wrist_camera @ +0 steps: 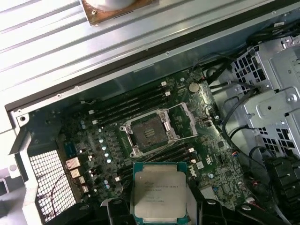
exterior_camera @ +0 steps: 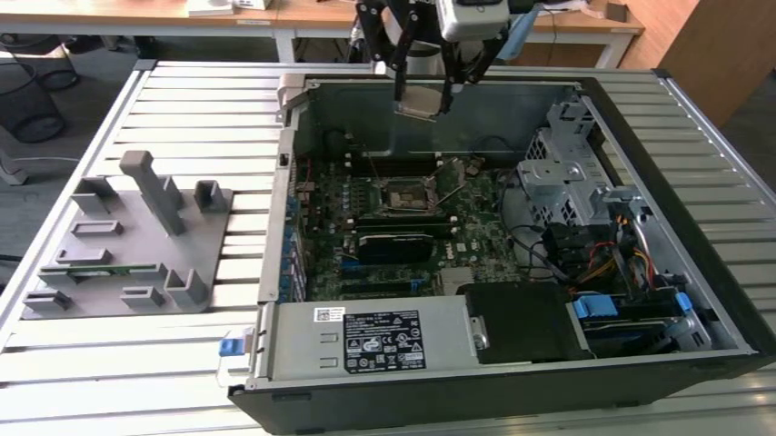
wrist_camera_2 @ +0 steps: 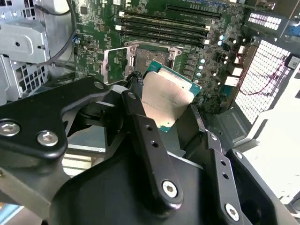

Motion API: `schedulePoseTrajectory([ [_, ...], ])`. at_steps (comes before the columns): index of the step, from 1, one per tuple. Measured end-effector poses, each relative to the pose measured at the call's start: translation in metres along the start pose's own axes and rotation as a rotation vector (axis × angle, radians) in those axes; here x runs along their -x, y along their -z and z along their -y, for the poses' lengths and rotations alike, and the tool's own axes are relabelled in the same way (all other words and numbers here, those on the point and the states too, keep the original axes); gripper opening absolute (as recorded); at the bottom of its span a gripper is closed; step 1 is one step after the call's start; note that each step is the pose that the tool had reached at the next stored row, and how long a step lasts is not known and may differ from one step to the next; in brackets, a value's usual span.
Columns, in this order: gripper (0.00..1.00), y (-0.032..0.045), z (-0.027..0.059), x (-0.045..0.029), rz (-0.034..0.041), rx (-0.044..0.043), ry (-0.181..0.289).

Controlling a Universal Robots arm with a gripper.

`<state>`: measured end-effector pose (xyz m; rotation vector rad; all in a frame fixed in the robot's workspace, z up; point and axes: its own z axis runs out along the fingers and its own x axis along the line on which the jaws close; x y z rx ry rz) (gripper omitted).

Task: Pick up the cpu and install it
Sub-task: 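Place the cpu into insertion slot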

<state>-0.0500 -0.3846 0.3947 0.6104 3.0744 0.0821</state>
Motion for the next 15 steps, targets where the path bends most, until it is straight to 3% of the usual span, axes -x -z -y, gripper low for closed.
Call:
schedulePoseTrajectory([
  [15,0.53,-0.0024,0.0001,0.0000,0.0098,0.0008,-0.186],
])
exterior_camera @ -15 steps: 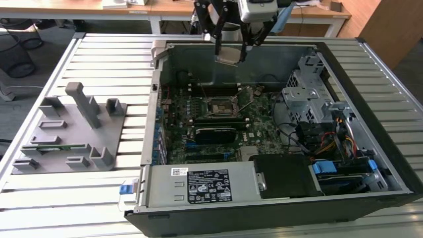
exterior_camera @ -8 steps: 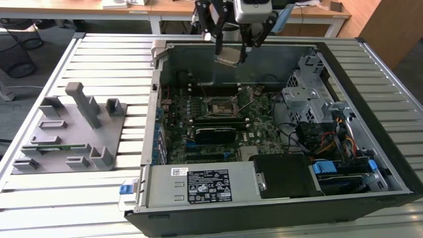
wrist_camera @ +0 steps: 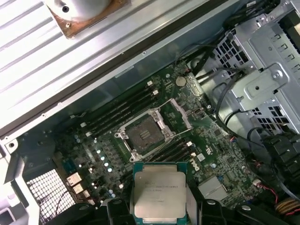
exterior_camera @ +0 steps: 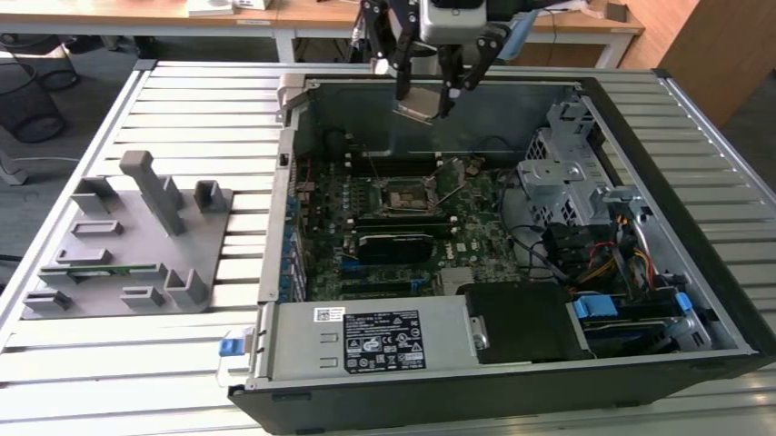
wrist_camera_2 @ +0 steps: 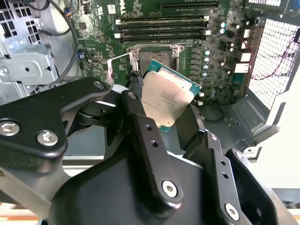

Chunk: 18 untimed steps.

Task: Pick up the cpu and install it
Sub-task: 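Place the cpu into insertion slot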

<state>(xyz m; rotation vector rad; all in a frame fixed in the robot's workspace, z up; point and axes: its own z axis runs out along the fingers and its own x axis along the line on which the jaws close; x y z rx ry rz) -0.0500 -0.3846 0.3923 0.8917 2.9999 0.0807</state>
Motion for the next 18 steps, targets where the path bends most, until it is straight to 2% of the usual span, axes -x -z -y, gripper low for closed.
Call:
schedulePoseTrajectory([
  [7,0.53,-0.0011,0.0001,0.0000,0.0054,0.0005,-0.103],
  [18,0.53,-0.0025,0.0001,0.0000,0.0157,0.0012,-0.299],
])
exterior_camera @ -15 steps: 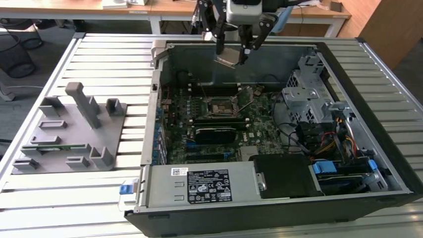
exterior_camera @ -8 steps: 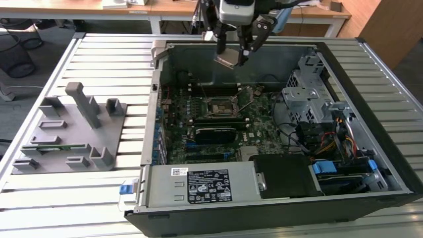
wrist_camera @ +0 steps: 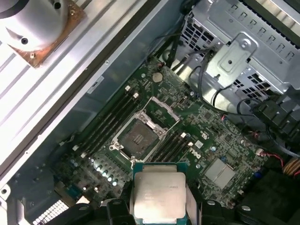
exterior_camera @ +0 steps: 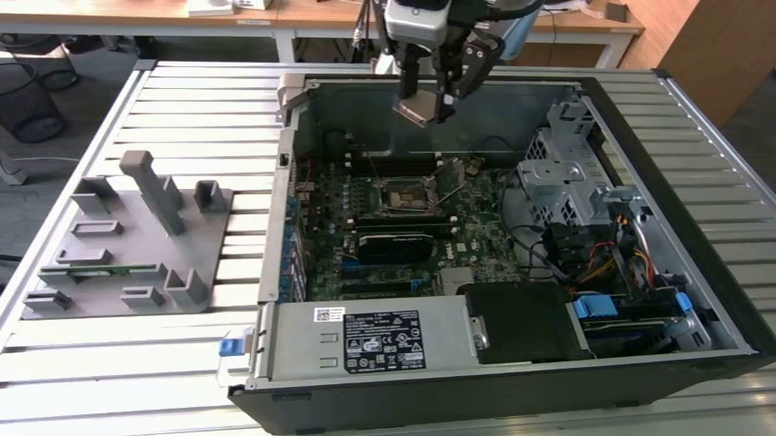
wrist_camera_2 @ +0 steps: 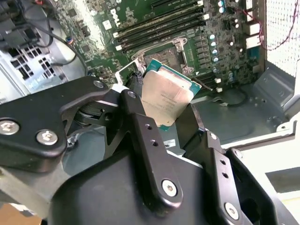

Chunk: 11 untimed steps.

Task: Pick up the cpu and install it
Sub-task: 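Place the cpu into insertion slot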

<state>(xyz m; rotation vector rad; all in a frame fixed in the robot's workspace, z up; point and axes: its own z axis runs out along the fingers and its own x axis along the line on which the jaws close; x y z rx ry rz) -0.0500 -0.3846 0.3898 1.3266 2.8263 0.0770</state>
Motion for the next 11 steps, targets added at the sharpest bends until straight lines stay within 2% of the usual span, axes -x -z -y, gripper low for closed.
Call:
schedulePoseTrajectory([
  [5,0.53,-0.0005,0.0000,0.0000,0.0047,0.0003,-0.088],
  [11,0.53,-0.0009,0.0000,-0.0001,0.0089,0.0008,-0.169],
])
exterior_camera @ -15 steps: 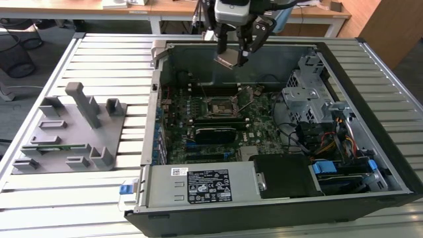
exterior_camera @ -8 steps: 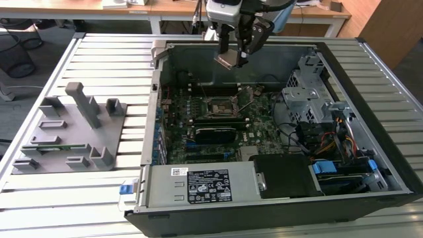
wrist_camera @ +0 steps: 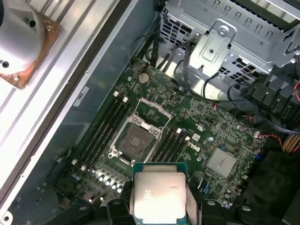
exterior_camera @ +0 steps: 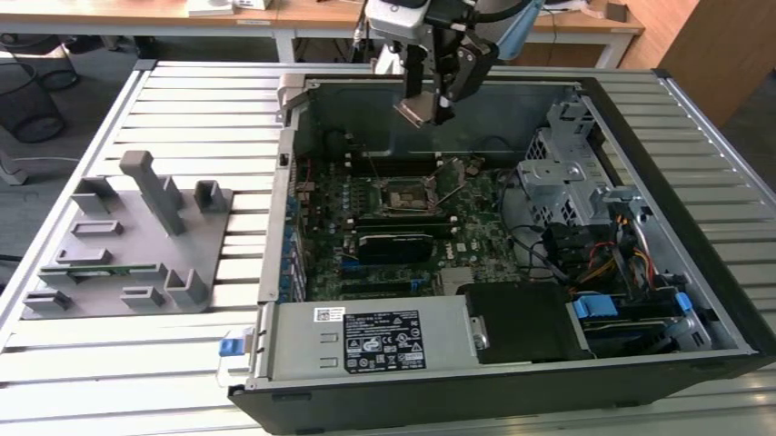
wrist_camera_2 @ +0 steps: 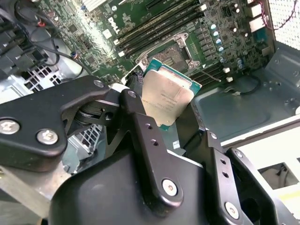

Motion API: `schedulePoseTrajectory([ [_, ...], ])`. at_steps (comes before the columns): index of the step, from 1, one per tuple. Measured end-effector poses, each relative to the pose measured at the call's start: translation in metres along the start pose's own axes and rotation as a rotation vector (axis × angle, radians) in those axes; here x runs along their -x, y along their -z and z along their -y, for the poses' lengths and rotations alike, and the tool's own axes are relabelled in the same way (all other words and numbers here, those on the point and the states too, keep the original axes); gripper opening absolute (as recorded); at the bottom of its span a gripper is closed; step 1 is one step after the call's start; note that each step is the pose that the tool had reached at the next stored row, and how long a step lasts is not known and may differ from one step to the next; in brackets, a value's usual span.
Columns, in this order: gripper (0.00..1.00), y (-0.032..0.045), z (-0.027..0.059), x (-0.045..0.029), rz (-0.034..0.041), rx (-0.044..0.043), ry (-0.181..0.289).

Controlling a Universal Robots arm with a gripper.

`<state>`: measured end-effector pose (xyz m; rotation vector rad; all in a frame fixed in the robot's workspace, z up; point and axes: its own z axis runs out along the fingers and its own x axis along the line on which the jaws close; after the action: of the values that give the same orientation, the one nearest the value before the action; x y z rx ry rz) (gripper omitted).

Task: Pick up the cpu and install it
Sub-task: 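Place the cpu into insertion slot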

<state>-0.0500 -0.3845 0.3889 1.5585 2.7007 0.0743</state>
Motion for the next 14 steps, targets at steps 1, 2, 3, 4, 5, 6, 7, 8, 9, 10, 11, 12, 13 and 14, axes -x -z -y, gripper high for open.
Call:
schedulePoseTrajectory([
  [1,0.53,0.0000,0.0000,0.0000,0.0008,0.0000,-0.015],
  [2,0.53,0.0000,0.0000,-0.0001,0.0014,0.0000,-0.027],
  [3,0.53,-0.0001,-0.0001,-0.0001,0.0021,0.0002,-0.039],
  [4,0.53,-0.0001,-0.0001,-0.0002,0.0027,0.0002,-0.050],
  [5,0.53,-0.0002,-0.0001,-0.0002,0.0033,0.0002,-0.062],
  [6,0.53,-0.0003,-0.0001,-0.0003,0.0039,0.0004,-0.074],
  [7,0.53,-0.0004,-0.0002,-0.0004,0.0045,0.0004,-0.086],
  [8,0.53,-0.0006,-0.0003,-0.0006,0.0051,0.0004,-0.096],
  [9,0.53,-0.0009,-0.0003,-0.0006,0.0056,0.0006,-0.107],
  [10,0.53,-0.0013,-0.0003,-0.0007,0.0062,0.0006,-0.118],
  [11,0.53,-0.0017,-0.0005,-0.0011,0.0067,0.0004,-0.127],
  [12,0.53,-0.0023,-0.0007,-0.0015,0.0072,0.0004,-0.134],
  [13,0.53,-0.0031,-0.0008,-0.0016,0.0075,0.0007,-0.143],
  [14,0.53,-0.0038,-0.0008,-0.0017,0.0079,0.0008,-0.152],
])
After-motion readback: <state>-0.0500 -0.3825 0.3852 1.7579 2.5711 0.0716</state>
